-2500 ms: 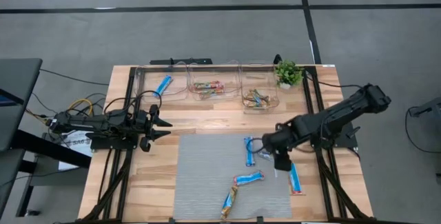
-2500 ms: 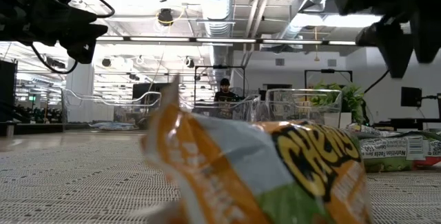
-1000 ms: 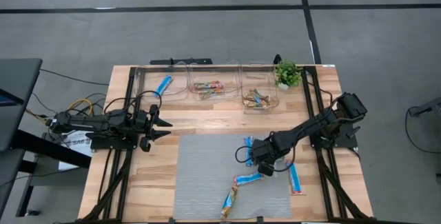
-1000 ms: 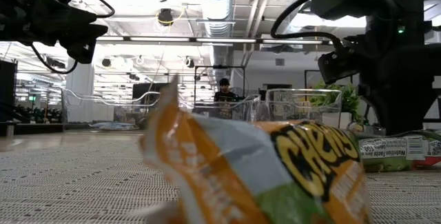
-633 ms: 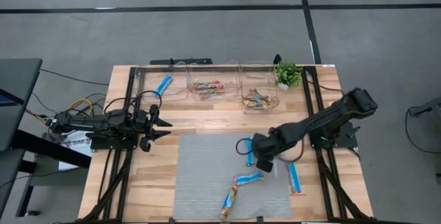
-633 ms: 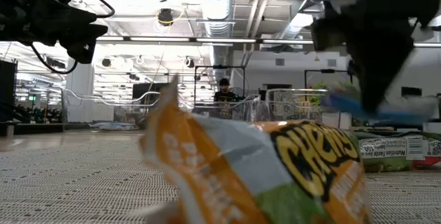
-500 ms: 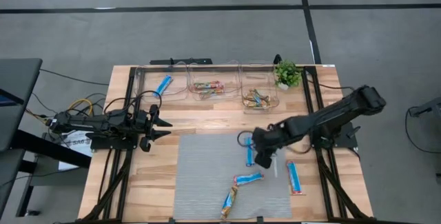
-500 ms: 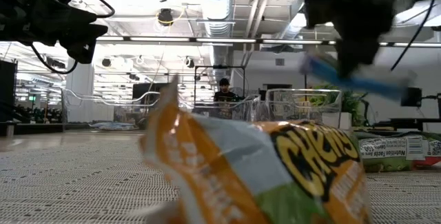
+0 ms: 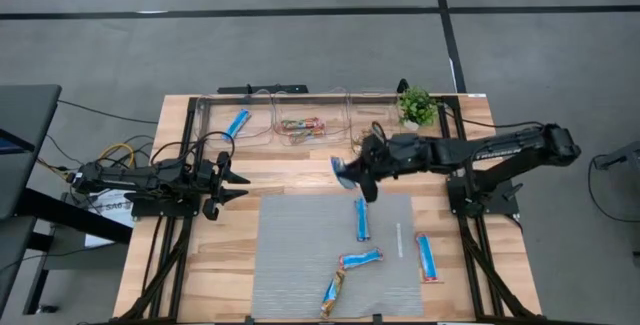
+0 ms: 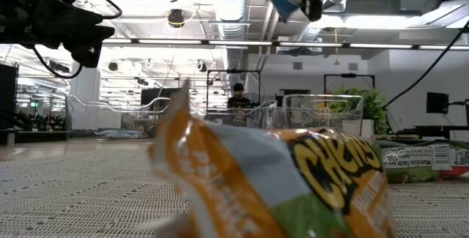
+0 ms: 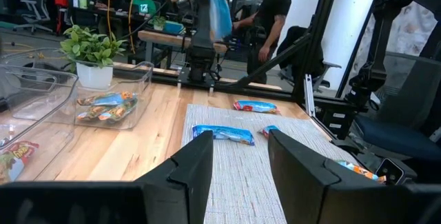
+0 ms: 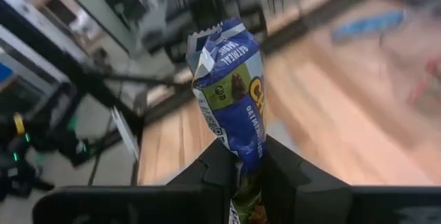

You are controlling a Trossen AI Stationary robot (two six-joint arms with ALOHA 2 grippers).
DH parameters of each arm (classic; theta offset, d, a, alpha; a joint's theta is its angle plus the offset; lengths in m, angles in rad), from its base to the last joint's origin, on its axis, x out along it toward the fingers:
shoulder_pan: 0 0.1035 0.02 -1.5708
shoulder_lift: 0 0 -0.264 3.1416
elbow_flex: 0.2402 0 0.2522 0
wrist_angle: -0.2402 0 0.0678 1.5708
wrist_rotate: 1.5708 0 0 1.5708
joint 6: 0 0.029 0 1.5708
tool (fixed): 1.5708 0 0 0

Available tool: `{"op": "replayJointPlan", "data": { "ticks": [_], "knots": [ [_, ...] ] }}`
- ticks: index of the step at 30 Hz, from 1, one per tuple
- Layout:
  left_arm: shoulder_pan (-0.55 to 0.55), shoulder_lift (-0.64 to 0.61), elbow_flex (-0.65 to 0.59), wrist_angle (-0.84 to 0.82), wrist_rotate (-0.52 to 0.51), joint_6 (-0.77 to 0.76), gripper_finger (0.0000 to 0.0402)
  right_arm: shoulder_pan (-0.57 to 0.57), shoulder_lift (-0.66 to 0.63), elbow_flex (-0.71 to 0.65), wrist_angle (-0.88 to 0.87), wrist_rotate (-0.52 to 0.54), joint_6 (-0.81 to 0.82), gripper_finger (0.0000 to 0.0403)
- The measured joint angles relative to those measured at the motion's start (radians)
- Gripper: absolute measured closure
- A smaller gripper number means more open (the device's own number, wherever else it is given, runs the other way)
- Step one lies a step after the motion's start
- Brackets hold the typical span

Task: Pick and place Granola Bars by type
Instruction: Put the blue granola bar into the left transparent bin

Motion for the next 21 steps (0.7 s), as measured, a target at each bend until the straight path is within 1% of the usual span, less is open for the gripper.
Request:
{"op": "replayJointPlan", "data": {
  "ticks": [4,11,15,17,19,21],
  "knots": [
    [0.000,0.000,0.000,0.000,0.000,0.000,0.0269,-0.041,0.008,0.000,0.101,0.001,-0.039,0.0356],
    [0.000,0.000,0.000,0.000,0.000,0.000,0.0269,-0.064,0.008,0.000,0.116,0.002,-0.064,0.0356],
    [0.000,0.000,0.000,0.000,0.000,0.000,0.0269,-0.088,0.009,0.007,0.117,0.002,-0.138,0.0356],
    [0.000,0.000,0.000,0.000,0.000,0.000,0.0269,-0.110,0.040,0.039,0.113,0.002,-0.163,0.0356],
    [0.000,0.000,0.000,0.000,0.000,0.000,0.0269,-0.135,0.078,0.082,0.071,-0.002,-0.191,0.0356],
    [0.000,0.000,0.000,0.000,0.000,0.000,0.0269,-0.160,0.130,0.146,0.047,-0.005,-0.226,0.0356]
  ]
}}
